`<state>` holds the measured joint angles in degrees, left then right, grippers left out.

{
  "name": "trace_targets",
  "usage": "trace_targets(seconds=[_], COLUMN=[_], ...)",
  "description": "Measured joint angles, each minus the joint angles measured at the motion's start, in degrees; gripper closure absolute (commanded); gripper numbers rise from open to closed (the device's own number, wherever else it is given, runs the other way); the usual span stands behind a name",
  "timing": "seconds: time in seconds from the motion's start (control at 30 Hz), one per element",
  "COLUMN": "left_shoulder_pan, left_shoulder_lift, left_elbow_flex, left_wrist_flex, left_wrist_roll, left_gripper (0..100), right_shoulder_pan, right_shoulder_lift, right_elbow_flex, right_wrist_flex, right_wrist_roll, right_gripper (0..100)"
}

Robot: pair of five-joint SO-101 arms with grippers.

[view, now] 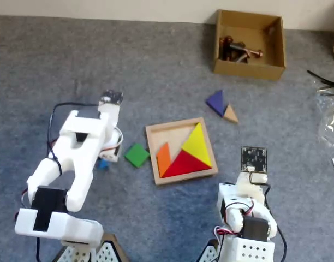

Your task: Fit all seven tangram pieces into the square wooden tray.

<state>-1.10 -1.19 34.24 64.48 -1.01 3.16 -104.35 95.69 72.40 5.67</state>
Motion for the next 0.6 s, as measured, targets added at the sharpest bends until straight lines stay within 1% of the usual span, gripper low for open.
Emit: trace_targets(seconds=[0.1,0.23,0.4,0.47,0.6], left_shoulder_pan=[0.4,2.9,7.8,10.4,15.7], left_shoulder_lift=[0.0,0.0,0.0,0.0,0.0], left_elbow_flex=[-4.4,-8.6,-11.4,-12.0,-12.5], left_wrist_flex=[4.0,7.6,8.3,8.3,9.8], left_wrist_roll=[0.1,0.1,0.1,-1.5,-7.1], left_gripper=[99,99,99,99,99], right_shoulder_pan=[0.0,0.0,0.0,0.0,0.0], right_shoulder_lift=[0.0,0.0,0.0,0.0,0.0], right_elbow_flex=[0.0,0.0,0.0,0.0,0.0], right_wrist_flex=[0.0,0.0,0.0,0.0,0.0], right_wrist_roll=[0.0,0.0,0.0,0.0,0.0], right_gripper=[99.4,99.4,99.4,99.4,99.4])
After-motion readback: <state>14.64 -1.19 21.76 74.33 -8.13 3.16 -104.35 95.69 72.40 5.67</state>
